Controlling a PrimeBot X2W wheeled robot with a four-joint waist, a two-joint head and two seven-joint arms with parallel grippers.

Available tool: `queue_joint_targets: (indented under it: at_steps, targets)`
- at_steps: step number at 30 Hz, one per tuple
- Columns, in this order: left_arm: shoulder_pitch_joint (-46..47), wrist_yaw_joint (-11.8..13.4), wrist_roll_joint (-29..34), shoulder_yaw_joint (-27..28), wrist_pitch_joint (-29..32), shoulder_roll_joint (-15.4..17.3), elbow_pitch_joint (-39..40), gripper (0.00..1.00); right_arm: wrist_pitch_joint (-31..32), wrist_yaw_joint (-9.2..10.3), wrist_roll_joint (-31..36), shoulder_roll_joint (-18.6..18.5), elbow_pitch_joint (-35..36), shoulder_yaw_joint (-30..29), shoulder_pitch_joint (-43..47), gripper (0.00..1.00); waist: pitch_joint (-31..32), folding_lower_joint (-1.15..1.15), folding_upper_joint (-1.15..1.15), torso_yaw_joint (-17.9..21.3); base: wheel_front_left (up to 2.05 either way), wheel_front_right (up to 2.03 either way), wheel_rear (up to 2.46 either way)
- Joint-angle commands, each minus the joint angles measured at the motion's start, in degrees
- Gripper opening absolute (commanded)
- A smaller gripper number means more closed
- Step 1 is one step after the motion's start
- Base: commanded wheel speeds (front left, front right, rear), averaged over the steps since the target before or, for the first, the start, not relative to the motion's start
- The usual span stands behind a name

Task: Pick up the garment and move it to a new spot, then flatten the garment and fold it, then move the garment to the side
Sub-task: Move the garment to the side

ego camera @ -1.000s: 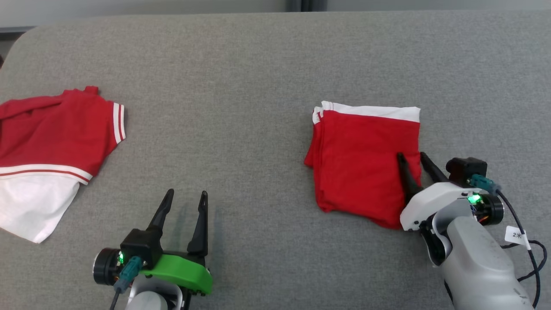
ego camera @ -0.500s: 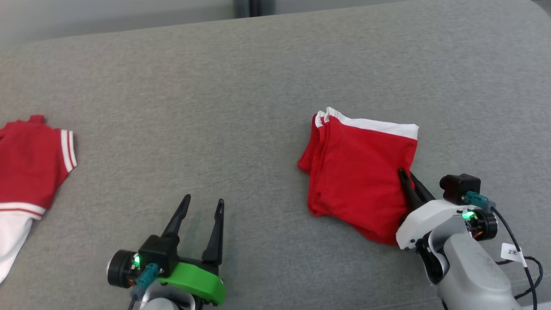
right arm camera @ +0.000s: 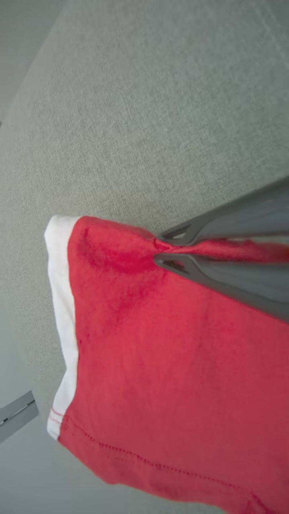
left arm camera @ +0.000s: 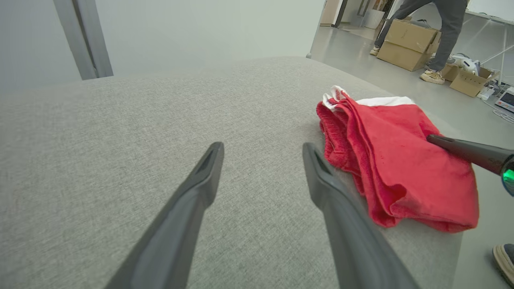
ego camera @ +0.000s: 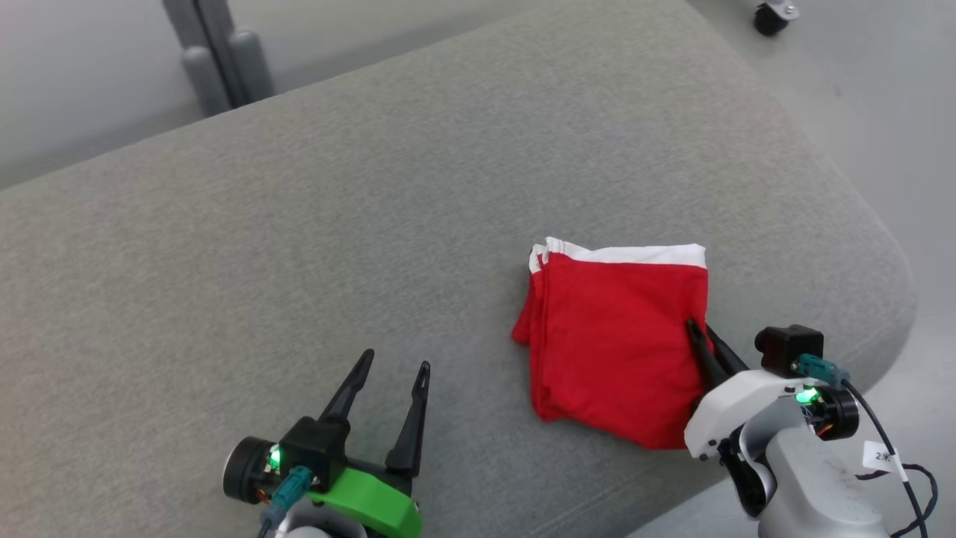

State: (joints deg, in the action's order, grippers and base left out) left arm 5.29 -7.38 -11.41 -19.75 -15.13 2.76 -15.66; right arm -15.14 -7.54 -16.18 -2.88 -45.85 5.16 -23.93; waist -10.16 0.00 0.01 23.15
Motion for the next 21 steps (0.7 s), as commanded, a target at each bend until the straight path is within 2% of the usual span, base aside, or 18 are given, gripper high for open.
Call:
queue_joint_targets:
  at_steps: [1,5,13,17,21]
  targets:
    - [0.08,-0.17,-0.38,0.00,-0.01,0.33,-0.26,1.00,0.00,0.11,-0.66,-0.10,0.22,0.24,0.80,0.00,1.23,0.00,-0.01,5.56,0.00,0.00,0.00]
    - [1.16,-0.17,0.37,-1.01,-0.01,0.33,-0.65,1.00,0.00,0.11,0.07,-0.11,0.65,-0.23,-0.12,0.00,-0.26,0.00,-0.01,4.87,0.00,0.00,0.00]
    - [3.53,-0.17,-0.08,-1.71,-0.01,2.27,-0.36,1.00,-0.01,0.11,3.63,-0.79,-0.76,-2.81,-7.36,0.00,-6.28,0.00,-0.01,-0.39,0.00,0.00,0.00]
    - [5.44,-0.17,0.11,-1.34,-0.01,3.88,0.58,1.00,-0.01,0.11,6.52,-2.69,-3.48,-4.05,-13.44,0.00,-10.64,0.00,-0.01,-3.67,0.00,0.00,0.00]
    - [7.85,-0.17,0.45,-1.97,-0.01,5.52,1.92,1.00,0.03,0.11,10.04,-6.95,-7.93,-7.20,-20.57,0.00,-14.33,0.00,-0.01,-6.85,0.00,0.00,0.00]
